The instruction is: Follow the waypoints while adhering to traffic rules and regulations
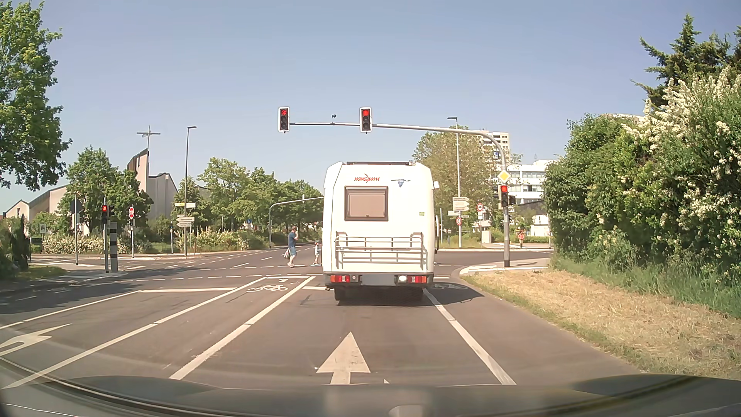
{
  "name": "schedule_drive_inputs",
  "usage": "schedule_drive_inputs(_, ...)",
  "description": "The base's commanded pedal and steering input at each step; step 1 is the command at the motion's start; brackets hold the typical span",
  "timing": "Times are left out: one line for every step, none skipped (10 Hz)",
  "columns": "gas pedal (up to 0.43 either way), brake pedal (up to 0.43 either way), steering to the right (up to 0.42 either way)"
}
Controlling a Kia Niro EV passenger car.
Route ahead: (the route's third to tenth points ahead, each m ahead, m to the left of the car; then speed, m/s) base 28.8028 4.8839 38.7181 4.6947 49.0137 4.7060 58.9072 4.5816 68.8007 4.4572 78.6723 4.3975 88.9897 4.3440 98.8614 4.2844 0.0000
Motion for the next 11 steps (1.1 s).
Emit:
schedule_drive_inputs(0.0, 0.293, 0.005)
schedule_drive_inputs(0.0, 0.293, 0.005)
schedule_drive_inputs(0.0, 0.293, 0.005)
schedule_drive_inputs(0.0, 0.293, 0.005)
schedule_drive_inputs(0.0, 0.293, 0.005)
schedule_drive_inputs(0.0, 0.293, 0.005)
schedule_drive_inputs(0.0, 0.293, 0.005)
schedule_drive_inputs(0.0, 0.293, 0.005)
schedule_drive_inputs(0.0, 0.293, 0.005)
schedule_drive_inputs(0.0, 0.293, 0.005)
schedule_drive_inputs(0.0, 0.293, 0.005)
